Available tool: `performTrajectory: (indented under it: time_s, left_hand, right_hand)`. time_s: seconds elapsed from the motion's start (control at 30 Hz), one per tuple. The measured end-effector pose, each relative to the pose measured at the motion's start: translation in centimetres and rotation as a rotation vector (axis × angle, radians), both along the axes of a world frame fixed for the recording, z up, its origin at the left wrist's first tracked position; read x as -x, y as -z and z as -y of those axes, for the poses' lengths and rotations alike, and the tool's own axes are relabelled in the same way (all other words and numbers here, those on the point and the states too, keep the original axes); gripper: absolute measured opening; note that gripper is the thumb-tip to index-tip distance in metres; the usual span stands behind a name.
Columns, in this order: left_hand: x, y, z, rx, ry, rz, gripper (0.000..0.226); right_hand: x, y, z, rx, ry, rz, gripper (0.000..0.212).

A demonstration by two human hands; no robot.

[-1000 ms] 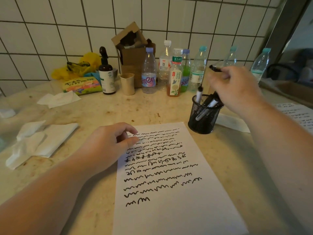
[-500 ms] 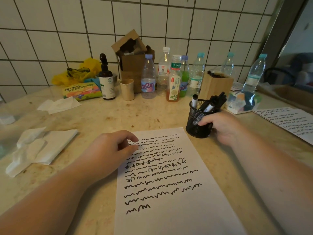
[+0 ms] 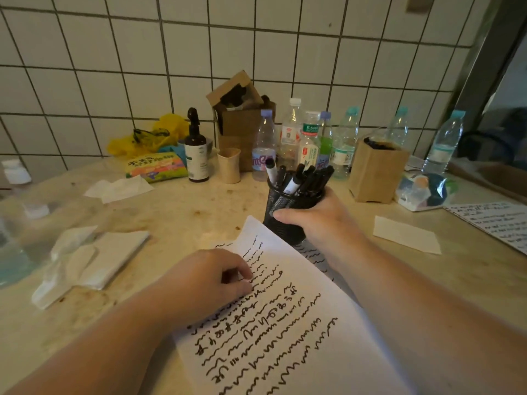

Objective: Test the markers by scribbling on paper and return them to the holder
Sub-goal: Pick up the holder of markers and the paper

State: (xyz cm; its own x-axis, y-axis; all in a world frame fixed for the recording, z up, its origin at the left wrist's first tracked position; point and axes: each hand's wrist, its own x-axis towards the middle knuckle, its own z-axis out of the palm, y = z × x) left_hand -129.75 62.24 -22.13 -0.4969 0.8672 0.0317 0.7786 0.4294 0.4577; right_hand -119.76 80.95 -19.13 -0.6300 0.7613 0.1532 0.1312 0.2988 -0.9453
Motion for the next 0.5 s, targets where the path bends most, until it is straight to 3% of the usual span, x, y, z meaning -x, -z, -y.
performTrajectory:
  time_s: [0.13, 0.33, 0.5]
  left_hand:
    - [0.2, 0.1, 0.0, -0.007, 0.018, -0.023, 0.014]
    - [0.6, 0.0, 0.1, 0.003, 0.022, -0.063, 0.016]
    - [0.5, -0.2, 0.3, 0.001, 0.010, -0.070, 0.015]
  right_hand:
    - [1.2, 1.1, 1.1, -0.025, 0.015, 0.109, 0.069]
    - [1.7, 2.5, 2.0, -0.061, 0.034, 0.135, 0.079]
    - [0.8, 2.5, 1.8, -0.102, 0.015, 0.267, 0.081]
